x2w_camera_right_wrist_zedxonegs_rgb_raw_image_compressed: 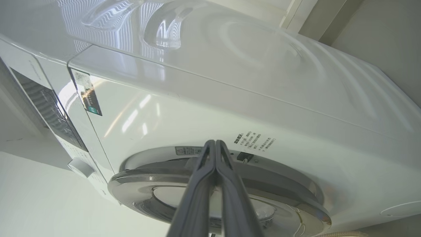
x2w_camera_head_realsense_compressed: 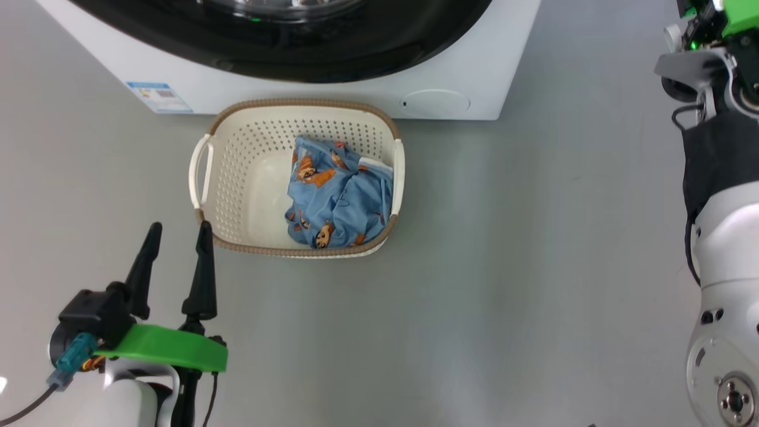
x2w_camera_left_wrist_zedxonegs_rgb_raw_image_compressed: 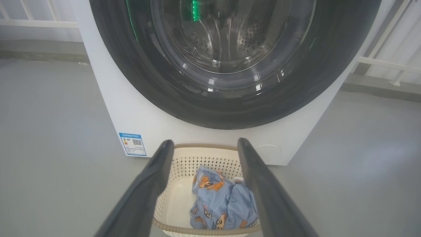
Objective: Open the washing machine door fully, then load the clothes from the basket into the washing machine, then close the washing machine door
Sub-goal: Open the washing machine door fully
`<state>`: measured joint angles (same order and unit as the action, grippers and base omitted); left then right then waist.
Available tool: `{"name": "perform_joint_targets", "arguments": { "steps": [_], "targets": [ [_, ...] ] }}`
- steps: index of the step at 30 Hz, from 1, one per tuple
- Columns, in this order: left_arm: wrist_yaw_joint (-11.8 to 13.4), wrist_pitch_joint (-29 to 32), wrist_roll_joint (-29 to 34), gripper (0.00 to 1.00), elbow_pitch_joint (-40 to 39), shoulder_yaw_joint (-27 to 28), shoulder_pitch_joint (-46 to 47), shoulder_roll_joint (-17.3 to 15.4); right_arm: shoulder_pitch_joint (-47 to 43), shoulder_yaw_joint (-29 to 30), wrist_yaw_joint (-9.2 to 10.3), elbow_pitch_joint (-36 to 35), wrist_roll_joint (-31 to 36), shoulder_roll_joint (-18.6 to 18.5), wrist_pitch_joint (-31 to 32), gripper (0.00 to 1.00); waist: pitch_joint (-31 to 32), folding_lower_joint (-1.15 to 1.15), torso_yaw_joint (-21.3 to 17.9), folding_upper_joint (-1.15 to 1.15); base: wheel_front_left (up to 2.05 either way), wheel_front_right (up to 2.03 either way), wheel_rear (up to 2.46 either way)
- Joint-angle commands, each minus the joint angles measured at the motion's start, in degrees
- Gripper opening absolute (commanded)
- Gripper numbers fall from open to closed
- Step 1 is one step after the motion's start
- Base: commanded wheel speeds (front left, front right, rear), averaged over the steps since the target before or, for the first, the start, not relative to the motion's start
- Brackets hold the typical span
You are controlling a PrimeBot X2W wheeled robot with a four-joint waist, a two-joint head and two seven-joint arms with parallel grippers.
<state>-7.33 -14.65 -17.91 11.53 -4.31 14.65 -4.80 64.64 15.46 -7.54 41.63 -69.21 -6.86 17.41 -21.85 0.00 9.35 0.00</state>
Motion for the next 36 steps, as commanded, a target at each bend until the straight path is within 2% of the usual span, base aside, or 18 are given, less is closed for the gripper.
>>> {"name": "perform_joint_targets", "arguments": {
  "steps": [1, 18, 36],
  "targets": [
    [-0.2, -0.3, -0.2, 1.00, -1.2, 1.6, 1.6, -1.3, 2.7, -0.6, 0.05, -0.8, -0.3, 0.9, 1.2, 0.00, -1.1, 0.00, 0.9, 0.00, 0.00, 0.00, 0.00],
    [-0.2, -0.3, -1.4, 1.00, -0.6, -0.7, 5.4, -0.3, 14.4, 0.7, 0.05, 7.7, 3.4, 0.6, 11.0, 0.00, -4.4, 0.00, 3.9, 0.00, 0.00, 0.00, 0.00],
    [-0.2, -0.3, -2.4, 1.00, -1.0, -1.3, 6.6, 0.5, 21.7, 3.5, 0.05, 12.7, 8.7, 0.5, 11.5, 0.00, -7.5, 0.00, 5.5, 0.00, 0.00, 0.00, 0.00]
  ]
}}
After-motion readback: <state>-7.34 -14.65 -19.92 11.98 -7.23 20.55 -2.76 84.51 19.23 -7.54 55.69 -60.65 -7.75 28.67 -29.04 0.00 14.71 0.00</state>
